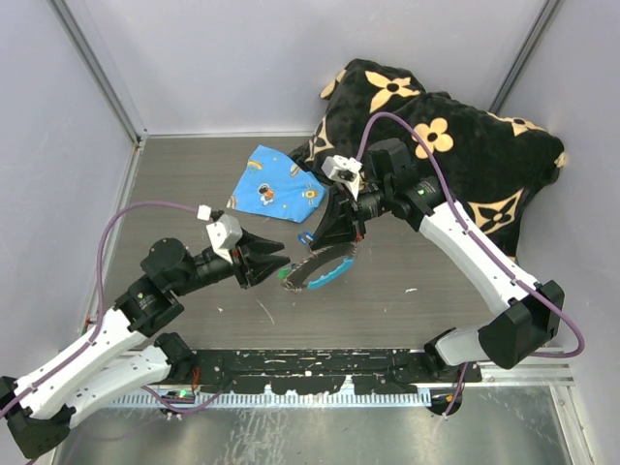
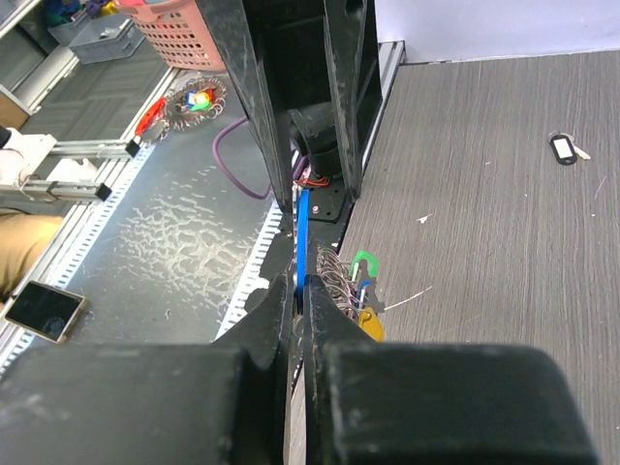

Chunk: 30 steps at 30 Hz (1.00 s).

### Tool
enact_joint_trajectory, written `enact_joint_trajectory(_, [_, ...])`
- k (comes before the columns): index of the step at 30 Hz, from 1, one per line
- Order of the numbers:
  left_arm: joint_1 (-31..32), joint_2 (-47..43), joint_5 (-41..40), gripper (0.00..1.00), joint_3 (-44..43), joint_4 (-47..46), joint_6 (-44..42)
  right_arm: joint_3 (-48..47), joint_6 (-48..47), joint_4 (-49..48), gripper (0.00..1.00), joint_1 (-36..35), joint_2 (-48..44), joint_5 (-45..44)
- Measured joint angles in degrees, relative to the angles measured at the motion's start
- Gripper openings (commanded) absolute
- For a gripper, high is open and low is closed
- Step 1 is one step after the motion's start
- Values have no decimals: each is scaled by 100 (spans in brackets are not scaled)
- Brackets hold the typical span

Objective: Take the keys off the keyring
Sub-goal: Remove the key from the keyring.

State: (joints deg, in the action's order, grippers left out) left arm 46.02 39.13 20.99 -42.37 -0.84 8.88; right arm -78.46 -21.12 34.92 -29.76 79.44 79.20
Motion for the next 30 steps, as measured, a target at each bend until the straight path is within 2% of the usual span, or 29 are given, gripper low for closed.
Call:
enact_joint_trajectory(6, [0,81,254,16,354,-455,-520,0,-203,160,1,15,11,90])
enact_joint_trajectory(9, [0,328,376,0,337,-645,-664,0,-275,227,1,15,11,109])
enact_joint_trajectory(14, [0,717,675,1,310,-737,-721,0,-352,306,1,17,11,129])
enact_joint_trajectory(19, [0,769,855,7,313,-752,-706,0,-402,343,1,24,11,131])
enact_joint_trajectory(30, [-39,857,881,8,306,-813,-706,0,-439,400,1,24,11,151])
